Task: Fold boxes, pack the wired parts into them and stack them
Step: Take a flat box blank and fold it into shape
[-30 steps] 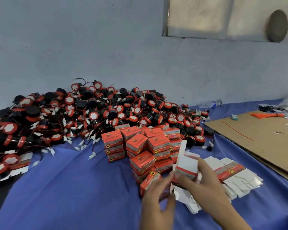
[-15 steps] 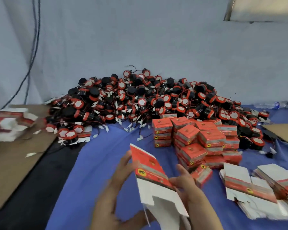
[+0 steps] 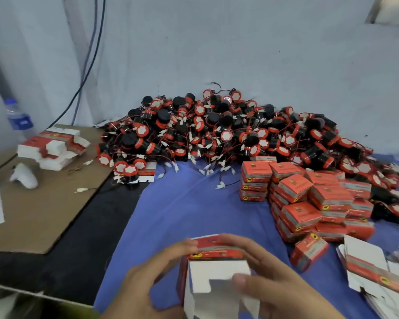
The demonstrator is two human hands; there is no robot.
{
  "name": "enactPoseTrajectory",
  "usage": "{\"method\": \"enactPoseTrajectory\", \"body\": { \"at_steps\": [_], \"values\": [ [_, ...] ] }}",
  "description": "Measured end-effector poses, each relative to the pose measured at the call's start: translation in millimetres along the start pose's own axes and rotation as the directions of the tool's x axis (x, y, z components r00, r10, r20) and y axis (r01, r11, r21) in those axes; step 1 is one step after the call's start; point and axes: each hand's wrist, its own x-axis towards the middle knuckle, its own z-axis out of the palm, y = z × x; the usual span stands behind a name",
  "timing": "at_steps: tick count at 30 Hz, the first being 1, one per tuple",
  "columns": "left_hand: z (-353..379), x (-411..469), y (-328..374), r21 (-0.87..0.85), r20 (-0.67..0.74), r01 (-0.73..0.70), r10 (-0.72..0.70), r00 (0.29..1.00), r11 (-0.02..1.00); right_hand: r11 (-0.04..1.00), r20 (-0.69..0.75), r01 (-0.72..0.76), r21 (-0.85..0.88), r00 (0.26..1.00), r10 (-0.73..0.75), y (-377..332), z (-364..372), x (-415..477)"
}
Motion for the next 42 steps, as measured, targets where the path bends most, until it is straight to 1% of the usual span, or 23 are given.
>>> {"method": "enactPoseTrajectory", "body": {
  "at_steps": [1,2,4,6,9,11,15,17,18,20,22,25,27,29,32,33,35,37,38,39,40,41,42],
  "values": [
    [-3,8,-7,0.039,-0.002,0.025,-0.025,1.0,0.999,0.991,0.012,0.001,-0.13,1.0,0.001,0,0,0],
    [-5,3,-12,0.114,0.014,-0.026,0.024,1.0,0.993,0.976,-0.017,-0.028,-0.215,1.0,0.024,1,0,4],
    [-12,5,-25,0.211,-0.02,-0.071,0.077,0.997,0.975,0.955,-0.095,-0.083,-0.283,0.994,0.059,1,4,6],
    [-11,11,-33,0.227,-0.011,-0.107,0.113,0.994,0.968,0.939,-0.16,-0.131,-0.317,0.984,0.083,3,4,7],
    [-8,10,-40,0.203,-0.037,-0.083,0.092,0.995,0.976,0.894,-0.232,-0.162,-0.418,0.97,0.067,5,3,6],
    [-6,9,-42,0.136,-0.014,-0.046,0.048,0.999,0.99,0.876,-0.277,-0.225,-0.427,0.955,0.11,6,0,4],
    [2,8,-39,0.121,0.021,0.045,-0.048,0.999,0.992,0.857,-0.294,-0.291,-0.425,0.94,0.173,5,-5,-1],
    [7,7,-36,0.16,0.037,0.017,-0.023,0.999,0.987,0.874,-0.296,-0.294,-0.387,0.937,0.184,3,-5,-2],
    [10,7,-34,0.17,0.014,0.009,-0.012,1.0,0.985,0.881,-0.301,-0.292,-0.372,0.936,0.184,4,-5,-3],
    [17,5,-31,0.165,-0.055,0.05,-0.042,0.998,0.985,0.891,-0.314,-0.28,-0.358,0.935,0.167,3,-3,-5],
    [23,1,-32,0.13,-0.066,0.06,-0.052,0.996,0.99,0.897,-0.335,-0.26,-0.358,0.932,0.137,3,0,-8],
    [29,-5,-39,0.097,-0.055,-0.04,0.046,0.997,0.995,0.87,-0.379,-0.243,-0.429,0.923,0.071,2,3,-12],
    [32,-6,-42,0.118,-0.076,-0.038,0.047,0.996,0.992,0.86,-0.414,-0.248,-0.447,0.909,0.047,3,8,-13],
    [35,-5,-43,0.079,-0.093,-0.049,0.056,0.994,0.996,0.823,-0.455,-0.252,-0.509,0.89,-0.009,5,12,-12],
    [37,-6,-46,0.053,-0.064,-0.092,0.095,0.993,0.994,0.747,-0.501,-0.255,-0.614,0.858,-0.119,8,16,-10],
    [37,-5,-45,0.04,-0.089,-0.097,0.1,0.991,0.994,0.727,-0.501,-0.254,-0.638,0.854,-0.142,9,16,-9],
    [39,-2,-42,-0.071,-0.194,-0.071,0.056,0.979,0.995,0.749,-0.486,-0.245,-0.615,0.866,-0.115,11,15,-9],
    [42,1,-41,-0.165,-0.26,-0.049,0.004,0.966,0.985,0.834,-0.441,-0.217,-0.508,0.897,-0.036,10,16,-12],
    [42,2,-41,-0.177,-0.283,-0.052,0.0,0.959,0.983,0.902,-0.411,-0.189,-0.389,0.912,0.014,9,16,-15],
    [41,2,-41,-0.193,-0.312,-0.056,-0.007,0.95,0.98,0.965,-0.38,-0.148,-0.214,0.923,0.057,7,15,-18],
    [39,3,-40,-0.21,-0.334,-0.058,-0.015,0.942,0.976,0.993,-0.343,-0.099,-0.064,0.937,0.071,6,12,-21],
    [37,2,-40,-0.224,-0.342,-0.062,-0.019,0.94,0.973,0.999,-0.312,-0.043,0.016,0.949,0.046,5,10,-23],
    [36,2,-40,-0.232,-0.334,-0.069,-0.013,0.943,0.97,1.0,-0.297,-0.008,0.006,0.955,0.009,5,9,-24]
  ]
}}
